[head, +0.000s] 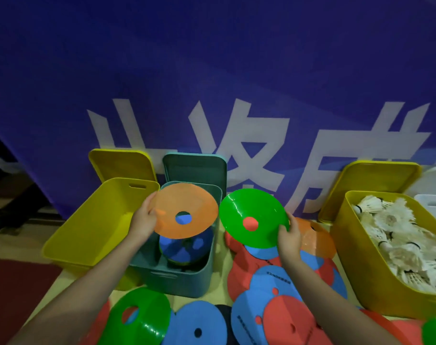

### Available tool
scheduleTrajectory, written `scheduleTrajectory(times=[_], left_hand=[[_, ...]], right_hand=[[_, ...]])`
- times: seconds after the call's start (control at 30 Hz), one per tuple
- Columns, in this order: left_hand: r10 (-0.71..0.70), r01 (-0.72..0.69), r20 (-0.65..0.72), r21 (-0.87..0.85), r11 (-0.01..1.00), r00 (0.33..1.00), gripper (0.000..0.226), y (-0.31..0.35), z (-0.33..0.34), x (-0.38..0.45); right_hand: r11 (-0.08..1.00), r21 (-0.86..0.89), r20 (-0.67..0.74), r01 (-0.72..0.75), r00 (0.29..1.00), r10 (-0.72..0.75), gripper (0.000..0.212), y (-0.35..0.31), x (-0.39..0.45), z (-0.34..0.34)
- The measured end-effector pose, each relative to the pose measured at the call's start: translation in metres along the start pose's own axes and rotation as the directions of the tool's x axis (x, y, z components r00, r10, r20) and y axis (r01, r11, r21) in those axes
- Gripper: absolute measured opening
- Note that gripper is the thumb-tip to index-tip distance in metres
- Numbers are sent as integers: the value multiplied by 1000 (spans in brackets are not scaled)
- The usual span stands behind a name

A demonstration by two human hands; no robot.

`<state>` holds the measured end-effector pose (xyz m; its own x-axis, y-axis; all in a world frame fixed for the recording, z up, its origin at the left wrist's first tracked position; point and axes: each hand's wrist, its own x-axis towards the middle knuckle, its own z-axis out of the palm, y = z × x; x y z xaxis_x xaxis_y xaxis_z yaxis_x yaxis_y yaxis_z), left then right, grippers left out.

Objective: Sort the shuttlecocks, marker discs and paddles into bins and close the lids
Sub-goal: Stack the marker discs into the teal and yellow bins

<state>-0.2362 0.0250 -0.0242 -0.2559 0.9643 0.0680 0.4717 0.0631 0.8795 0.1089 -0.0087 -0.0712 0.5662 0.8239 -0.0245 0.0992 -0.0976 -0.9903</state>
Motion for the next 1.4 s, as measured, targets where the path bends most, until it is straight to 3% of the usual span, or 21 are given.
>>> scheduleTrajectory(times=[0.13, 0.27, 0.4, 0.6, 0.77, 0.87, 0.93, 1.03, 1.1, 1.23, 1.33, 1.4], left_hand=[[1, -4, 19, 161, 987, 1000, 52, -23, -8, 14], [-11, -31, 145, 288, 957, 989, 53, -43, 7, 28], [-46, -31, 219, 333, 942, 975, 52, -56, 35, 40], [-160, 92, 256, 258, 962, 953, 36, -76, 58, 52], [-221, 114, 314, 324, 939, 924, 24, -89, 56, 57], [-154, 25, 319, 373, 927, 935, 33, -79, 50, 60], [-1, -105, 322, 314, 943, 947, 39, -69, 40, 65], [255, -321, 292, 206, 925, 922, 39, -63, 17, 72], [299, -361, 257, 242, 901, 919, 42, -67, 2, 75], [148, -236, 266, 340, 910, 953, 55, -89, -10, 72], [99, -179, 265, 297, 938, 959, 57, -95, -11, 66], [101, -173, 236, 308, 936, 966, 57, -94, -8, 65]], right_hand=[[999, -10, 1, 31, 1000, -31, 48, -6, -10, 15], [998, -45, -18, 46, 999, -47, 48, -6, -20, 24], [995, -97, -25, 36, 999, -39, 47, -1, -32, 28], [986, -167, 1, 5, 1000, -5, 45, 4, -51, 35], [984, -179, -21, -8, 1000, 5, 43, 7, -55, 45], [983, -184, -32, 11, 999, -17, 44, -5, -51, 58], [978, -199, -17, 69, 997, -73, 46, -15, -47, 68], [945, -276, 70, 177, 984, -164, 50, -32, -39, 90], [898, -364, 172, 247, 966, -195, 55, -39, -36, 111], [776, -494, 393, 391, 897, -202, 62, -41, -32, 161], [663, -608, 503, 436, 858, -103, 74, -41, -37, 195], [657, -631, 537, 412, 843, -14, 80, -36, -42, 212]])
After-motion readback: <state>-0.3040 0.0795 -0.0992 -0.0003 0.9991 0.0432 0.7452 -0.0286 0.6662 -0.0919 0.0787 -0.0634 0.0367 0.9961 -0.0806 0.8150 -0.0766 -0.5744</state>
